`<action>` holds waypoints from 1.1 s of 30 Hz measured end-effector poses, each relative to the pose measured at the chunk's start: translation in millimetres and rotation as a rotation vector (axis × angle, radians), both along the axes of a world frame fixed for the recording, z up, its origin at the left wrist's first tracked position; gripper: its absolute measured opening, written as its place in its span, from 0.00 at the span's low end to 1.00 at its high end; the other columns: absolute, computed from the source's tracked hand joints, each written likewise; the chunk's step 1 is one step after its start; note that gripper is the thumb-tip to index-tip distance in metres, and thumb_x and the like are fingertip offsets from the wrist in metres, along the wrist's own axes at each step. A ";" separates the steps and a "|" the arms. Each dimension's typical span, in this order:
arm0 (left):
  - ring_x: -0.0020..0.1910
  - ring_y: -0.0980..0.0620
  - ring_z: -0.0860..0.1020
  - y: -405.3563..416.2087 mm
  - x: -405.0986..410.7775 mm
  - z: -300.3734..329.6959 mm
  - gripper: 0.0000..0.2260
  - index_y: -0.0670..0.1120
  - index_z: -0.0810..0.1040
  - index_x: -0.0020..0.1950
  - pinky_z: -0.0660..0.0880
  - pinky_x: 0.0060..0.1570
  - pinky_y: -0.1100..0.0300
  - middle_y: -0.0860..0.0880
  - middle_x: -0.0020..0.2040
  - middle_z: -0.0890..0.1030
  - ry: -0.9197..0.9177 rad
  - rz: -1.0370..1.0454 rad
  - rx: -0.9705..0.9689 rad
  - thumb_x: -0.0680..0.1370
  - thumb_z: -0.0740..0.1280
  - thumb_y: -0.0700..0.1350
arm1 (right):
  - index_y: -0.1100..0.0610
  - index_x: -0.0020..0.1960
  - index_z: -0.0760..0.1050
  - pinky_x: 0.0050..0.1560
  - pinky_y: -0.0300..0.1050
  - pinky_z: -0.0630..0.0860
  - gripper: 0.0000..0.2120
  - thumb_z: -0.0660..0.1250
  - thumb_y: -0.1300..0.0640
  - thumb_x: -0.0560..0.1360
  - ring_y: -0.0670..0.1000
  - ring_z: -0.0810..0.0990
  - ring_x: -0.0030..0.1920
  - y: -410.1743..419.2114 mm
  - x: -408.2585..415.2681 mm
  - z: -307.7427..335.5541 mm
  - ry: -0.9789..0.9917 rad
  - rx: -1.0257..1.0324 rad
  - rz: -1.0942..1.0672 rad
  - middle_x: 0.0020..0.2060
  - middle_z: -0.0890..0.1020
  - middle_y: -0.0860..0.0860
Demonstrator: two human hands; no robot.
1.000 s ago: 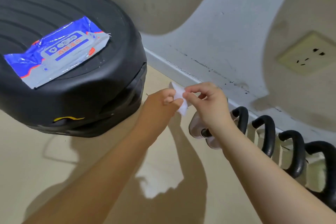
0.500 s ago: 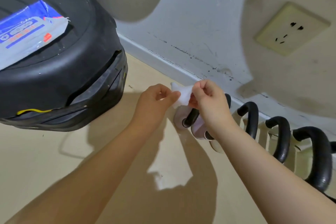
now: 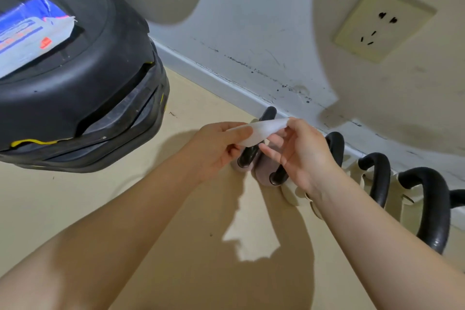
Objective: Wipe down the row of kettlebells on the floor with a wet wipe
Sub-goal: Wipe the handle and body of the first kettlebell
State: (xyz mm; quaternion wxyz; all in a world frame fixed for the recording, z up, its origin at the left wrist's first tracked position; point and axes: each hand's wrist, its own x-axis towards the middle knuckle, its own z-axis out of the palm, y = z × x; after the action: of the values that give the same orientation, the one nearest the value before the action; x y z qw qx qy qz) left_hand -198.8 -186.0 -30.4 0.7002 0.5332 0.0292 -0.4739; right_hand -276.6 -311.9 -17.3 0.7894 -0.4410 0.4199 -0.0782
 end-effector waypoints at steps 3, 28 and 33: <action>0.27 0.57 0.69 -6.9 -7.3 1.1 0.04 0.42 0.74 0.42 0.68 0.27 0.69 0.48 0.33 0.71 0.027 -0.066 0.001 0.77 0.63 0.38 | 0.58 0.41 0.68 0.53 0.51 0.78 0.08 0.55 0.61 0.78 0.56 0.82 0.46 -8.3 -5.0 0.1 -0.076 0.063 -0.003 0.40 0.77 0.54; 0.25 0.56 0.69 -5.8 1.9 2.5 0.16 0.44 0.75 0.51 0.64 0.23 0.66 0.48 0.35 0.71 0.139 0.032 -0.238 0.69 0.58 0.30 | 0.61 0.43 0.78 0.51 0.46 0.75 0.15 0.72 0.59 0.57 0.52 0.81 0.42 -35.1 -20.2 -9.1 -0.286 0.479 0.255 0.39 0.82 0.55; 0.32 0.56 0.70 -14.4 3.9 -18.8 0.12 0.46 0.72 0.56 0.66 0.31 0.66 0.50 0.39 0.73 0.012 0.140 -0.032 0.76 0.60 0.33 | 0.59 0.45 0.69 0.25 0.35 0.72 0.06 0.60 0.57 0.78 0.48 0.74 0.27 -47.8 -10.5 -3.2 -0.148 0.237 -0.204 0.33 0.74 0.52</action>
State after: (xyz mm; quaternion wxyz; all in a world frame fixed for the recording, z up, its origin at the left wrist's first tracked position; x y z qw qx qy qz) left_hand -195.0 -200.4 -49.2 0.7400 0.5155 0.0631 -0.4275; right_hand -287.1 -359.7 -20.5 0.8526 -0.2928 0.4094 -0.1402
